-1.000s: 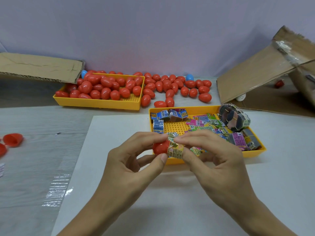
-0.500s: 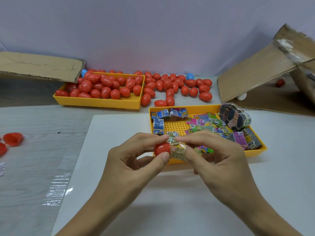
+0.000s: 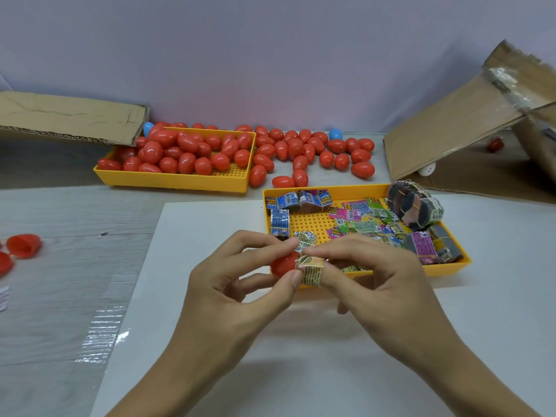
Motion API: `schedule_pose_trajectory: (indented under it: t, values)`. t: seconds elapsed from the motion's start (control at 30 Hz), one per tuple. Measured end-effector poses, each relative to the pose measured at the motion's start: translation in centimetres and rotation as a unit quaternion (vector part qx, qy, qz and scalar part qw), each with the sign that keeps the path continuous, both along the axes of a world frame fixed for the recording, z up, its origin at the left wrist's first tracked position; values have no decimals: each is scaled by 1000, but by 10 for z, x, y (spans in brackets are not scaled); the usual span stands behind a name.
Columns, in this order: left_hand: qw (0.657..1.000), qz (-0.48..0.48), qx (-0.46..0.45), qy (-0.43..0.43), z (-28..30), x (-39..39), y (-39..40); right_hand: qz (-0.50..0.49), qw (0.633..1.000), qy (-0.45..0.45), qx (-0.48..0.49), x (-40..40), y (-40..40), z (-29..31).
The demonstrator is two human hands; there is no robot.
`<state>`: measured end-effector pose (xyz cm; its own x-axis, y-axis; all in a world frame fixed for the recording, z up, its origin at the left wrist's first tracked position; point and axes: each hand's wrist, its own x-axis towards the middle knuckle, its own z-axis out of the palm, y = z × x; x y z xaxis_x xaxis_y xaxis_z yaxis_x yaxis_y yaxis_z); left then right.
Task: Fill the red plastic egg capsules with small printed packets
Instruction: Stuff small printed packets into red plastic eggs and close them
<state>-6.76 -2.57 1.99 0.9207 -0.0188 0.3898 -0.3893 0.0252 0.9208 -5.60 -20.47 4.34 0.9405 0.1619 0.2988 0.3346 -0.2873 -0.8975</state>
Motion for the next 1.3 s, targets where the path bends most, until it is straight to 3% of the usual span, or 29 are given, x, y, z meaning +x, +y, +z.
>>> schedule_pose_trajectory:
  t: [0.13,0.37,0.5,0.63,0.73,0.9,1.1,1.3]
  values:
    - [998,19,24,-53,0,-1,-1,14,996,71,49,0,-4,2]
    - [992,42,52,-107,3,-3,-1,14,999,29,29,-2,-5,9]
    - [990,53,65,-116,2,-3,-1,78,980,145,107,1,-5,11]
    - [976,81,122,-163,2,-4,0,126,931,272,207,6,-7,17]
    - [969,87,146,-177,2,-6,-3,125,928,286,202,5,-6,19]
    - [968,81,178,-154,1,-7,-5,85,929,291,211,3,-5,18]
    - [990,9,118,-80,-1,-5,-5,75,902,352,237,5,-5,18]
    - [989,14,115,-89,0,-4,-3,98,877,391,262,6,-6,18]
